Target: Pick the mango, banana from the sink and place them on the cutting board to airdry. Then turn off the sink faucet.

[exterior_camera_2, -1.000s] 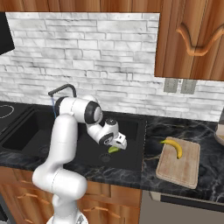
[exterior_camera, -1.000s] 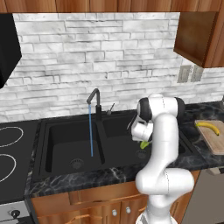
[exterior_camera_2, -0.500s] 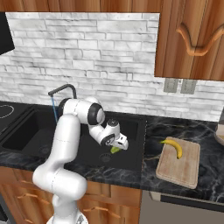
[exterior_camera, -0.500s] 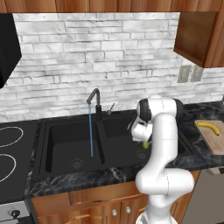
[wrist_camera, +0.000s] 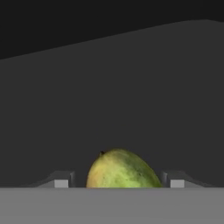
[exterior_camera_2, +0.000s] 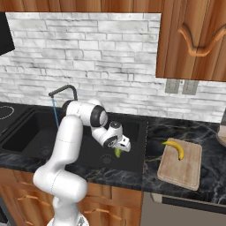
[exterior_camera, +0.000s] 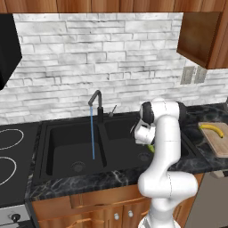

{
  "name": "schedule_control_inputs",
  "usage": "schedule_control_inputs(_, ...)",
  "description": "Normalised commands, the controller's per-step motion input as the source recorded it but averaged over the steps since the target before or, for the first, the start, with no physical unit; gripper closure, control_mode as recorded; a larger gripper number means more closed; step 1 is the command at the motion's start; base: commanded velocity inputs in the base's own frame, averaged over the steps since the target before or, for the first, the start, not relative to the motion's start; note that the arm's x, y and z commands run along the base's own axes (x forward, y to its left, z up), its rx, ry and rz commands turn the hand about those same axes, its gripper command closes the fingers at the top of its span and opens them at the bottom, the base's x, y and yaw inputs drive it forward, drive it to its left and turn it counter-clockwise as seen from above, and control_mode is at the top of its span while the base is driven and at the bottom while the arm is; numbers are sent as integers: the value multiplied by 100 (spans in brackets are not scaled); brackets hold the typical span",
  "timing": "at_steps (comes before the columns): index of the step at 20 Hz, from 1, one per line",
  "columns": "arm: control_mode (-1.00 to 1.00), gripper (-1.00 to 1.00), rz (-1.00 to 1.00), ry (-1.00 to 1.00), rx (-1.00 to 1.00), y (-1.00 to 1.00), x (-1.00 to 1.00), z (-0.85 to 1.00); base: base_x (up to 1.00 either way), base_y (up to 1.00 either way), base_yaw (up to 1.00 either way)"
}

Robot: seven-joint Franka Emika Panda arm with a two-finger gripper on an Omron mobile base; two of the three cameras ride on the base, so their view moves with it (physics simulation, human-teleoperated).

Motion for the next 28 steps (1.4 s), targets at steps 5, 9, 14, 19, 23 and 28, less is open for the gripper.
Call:
schedule_control_inputs(5,-100,100,0,0,0,0,0,0,0,0,0)
schedule_control_inputs(9,-100,100,0,0,0,0,-6,31,0,0,0)
schedule_control_inputs(14,-100,100,0,0,0,0,-16,64,0,0,0)
schedule_control_inputs(19,-100,100,0,-4,0,0,-28,81,0,0,0)
schedule_control_inputs(23,-100,100,0,-4,0,0,-25,92,0,0,0)
schedule_control_inputs(28,-100,100,0,0,0,0,-13,99,0,0,0)
